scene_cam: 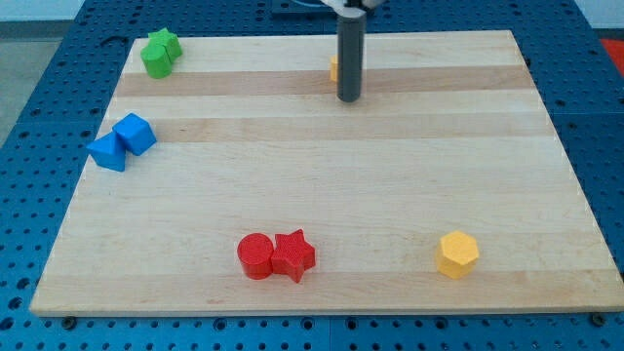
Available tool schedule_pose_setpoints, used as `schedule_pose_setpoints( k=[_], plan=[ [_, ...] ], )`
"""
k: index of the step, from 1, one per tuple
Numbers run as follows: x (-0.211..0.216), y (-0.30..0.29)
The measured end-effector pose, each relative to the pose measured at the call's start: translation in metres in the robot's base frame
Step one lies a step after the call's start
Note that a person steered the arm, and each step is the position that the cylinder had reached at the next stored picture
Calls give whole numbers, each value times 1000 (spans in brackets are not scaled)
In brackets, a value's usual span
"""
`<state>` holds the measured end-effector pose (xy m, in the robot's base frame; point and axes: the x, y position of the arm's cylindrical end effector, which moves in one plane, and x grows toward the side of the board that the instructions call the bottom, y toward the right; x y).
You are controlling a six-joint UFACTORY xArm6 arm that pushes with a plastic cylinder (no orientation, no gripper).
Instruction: Push your arm closer to the yellow hexagon
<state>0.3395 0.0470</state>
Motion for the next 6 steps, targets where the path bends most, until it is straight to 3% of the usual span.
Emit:
schedule_pose_setpoints(
  k=[2,3,4,5,6],
  plan=[
    [60,151],
    [125,214],
    [194,240],
    [260,200],
    [265,140]
  ],
)
